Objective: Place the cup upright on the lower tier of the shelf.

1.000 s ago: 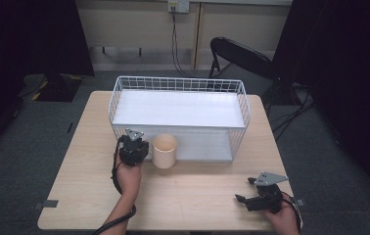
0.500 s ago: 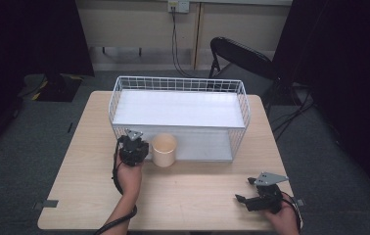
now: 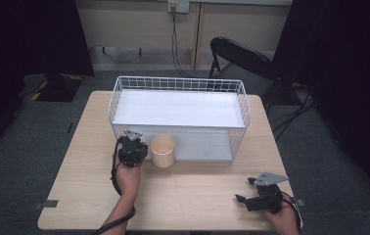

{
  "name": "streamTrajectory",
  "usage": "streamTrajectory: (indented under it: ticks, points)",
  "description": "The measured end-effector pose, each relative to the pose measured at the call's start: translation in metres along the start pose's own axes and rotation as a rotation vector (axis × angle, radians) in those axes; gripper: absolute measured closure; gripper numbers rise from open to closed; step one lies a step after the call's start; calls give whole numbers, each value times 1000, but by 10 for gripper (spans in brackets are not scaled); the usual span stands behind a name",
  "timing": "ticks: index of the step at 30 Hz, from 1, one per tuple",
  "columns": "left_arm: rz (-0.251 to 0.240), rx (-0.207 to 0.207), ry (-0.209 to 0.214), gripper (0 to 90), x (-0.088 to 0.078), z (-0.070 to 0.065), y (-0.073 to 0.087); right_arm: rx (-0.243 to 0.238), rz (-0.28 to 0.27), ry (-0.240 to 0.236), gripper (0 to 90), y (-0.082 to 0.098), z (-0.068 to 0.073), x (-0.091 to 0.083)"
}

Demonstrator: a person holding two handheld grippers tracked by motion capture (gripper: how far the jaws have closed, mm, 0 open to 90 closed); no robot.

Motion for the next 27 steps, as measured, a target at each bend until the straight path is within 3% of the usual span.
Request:
streamTrajectory:
  ticks: [6,15,27]
  points:
    - [-14,-11,-15,838,1,0,-1,0,0,0,161,0,0,0]
    - [-40,-17,-68,842,3,5,-5,0,0,0,161,0,0,0]
    - [-34,-29,-47,820,1,8,0,0,0,0,161,0,0,0]
Point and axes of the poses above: each handheld gripper's, and its own axes: x roughly forward along the jaws, y roughly out of its underside, z roughly to its left, the point moved 7 cm from there along x, roughly forward along the jaws, and after that the axes turned 13 degrees about -z, right-handed, at the moved point
